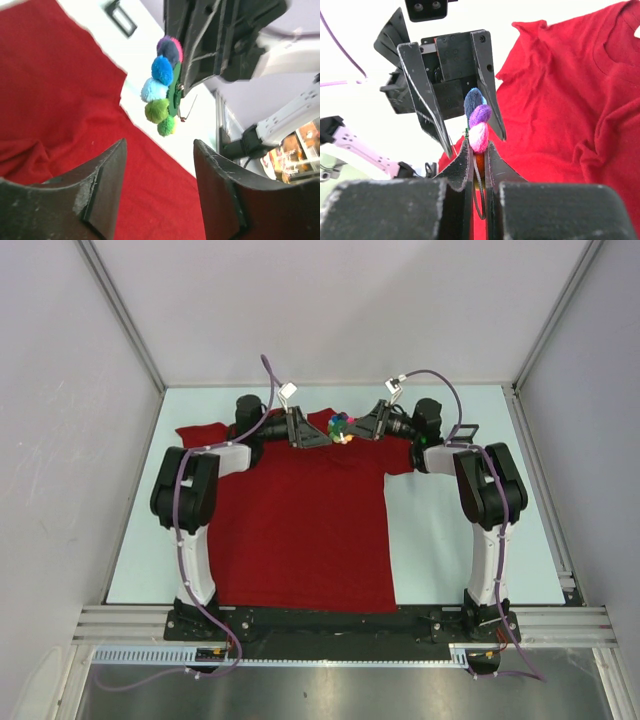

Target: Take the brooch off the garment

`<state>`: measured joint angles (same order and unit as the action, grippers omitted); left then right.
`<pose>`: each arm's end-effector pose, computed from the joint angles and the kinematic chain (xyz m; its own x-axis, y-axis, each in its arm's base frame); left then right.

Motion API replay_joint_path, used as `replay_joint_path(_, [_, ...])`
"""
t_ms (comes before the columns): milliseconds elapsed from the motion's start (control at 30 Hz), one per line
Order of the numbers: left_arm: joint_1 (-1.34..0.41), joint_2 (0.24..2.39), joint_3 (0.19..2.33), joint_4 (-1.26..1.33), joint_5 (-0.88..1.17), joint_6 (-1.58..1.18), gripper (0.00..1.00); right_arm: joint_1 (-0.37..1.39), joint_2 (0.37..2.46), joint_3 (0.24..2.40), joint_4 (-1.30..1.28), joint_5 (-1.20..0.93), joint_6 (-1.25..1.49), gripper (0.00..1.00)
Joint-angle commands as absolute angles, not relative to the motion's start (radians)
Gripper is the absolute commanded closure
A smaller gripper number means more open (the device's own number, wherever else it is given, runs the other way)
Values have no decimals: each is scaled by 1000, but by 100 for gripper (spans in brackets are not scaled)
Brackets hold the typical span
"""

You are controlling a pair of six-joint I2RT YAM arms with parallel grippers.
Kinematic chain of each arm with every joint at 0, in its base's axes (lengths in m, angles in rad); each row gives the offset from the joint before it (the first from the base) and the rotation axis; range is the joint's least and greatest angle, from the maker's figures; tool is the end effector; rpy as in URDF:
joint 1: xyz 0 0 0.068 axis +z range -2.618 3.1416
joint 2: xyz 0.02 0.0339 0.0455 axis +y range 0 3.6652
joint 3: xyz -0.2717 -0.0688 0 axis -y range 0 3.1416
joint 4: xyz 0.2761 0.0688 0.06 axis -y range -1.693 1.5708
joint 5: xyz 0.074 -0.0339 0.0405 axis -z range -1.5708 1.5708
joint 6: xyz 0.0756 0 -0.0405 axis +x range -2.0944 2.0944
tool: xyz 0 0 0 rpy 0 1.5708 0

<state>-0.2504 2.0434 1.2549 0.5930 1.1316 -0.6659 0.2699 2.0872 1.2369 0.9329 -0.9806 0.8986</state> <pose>0.4529 -0.1865 0.1813 -0.7445 -0.0807 -0.6628 0.6430 0.1807 -0.7443 0.4623 0.1931 0.1914 -0.6910 0.2606 -0.6742 -0.6516 0.1793 0.7371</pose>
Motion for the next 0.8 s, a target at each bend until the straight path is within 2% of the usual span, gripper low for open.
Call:
replay_joint_path(0, [-236, 2008, 1209, 1026, 1161, -921, 38, 265, 2114, 1233, 1101, -1005, 1015, 100])
replay_joint_path(133, [-238, 2116, 1209, 1497, 1137, -1281, 36, 268, 2117, 1233, 1103, -999, 1015, 100])
replay_joint_path(167, [-239, 2129, 1222, 1537, 1125, -1317, 26, 267, 2117, 1233, 1104, -996, 1015, 100])
replay_joint_path(267, [-252, 2131, 1221, 1524, 1115, -1298, 25, 275, 2115, 1233, 1095, -986, 1009, 100])
replay_joint_path(400, [-268, 2068, 1200, 1255, 1079, -1033, 27, 275, 2115, 1233, 1092, -980, 1005, 100])
replay_joint_path(433, [-275, 2060, 1200, 1194, 1074, -1014, 28, 275, 2112, 1233, 1088, -980, 1002, 100])
replay_joint_path(533, [-288, 2068, 1206, 1221, 1068, -1032, 33, 279, 2109, 1233, 1069, -977, 991, 100])
replay_joint_path(767, [-310, 2097, 1233, 1244, 1065, -1061, 52, 278, 2105, 1233, 1039, -973, 960, 100])
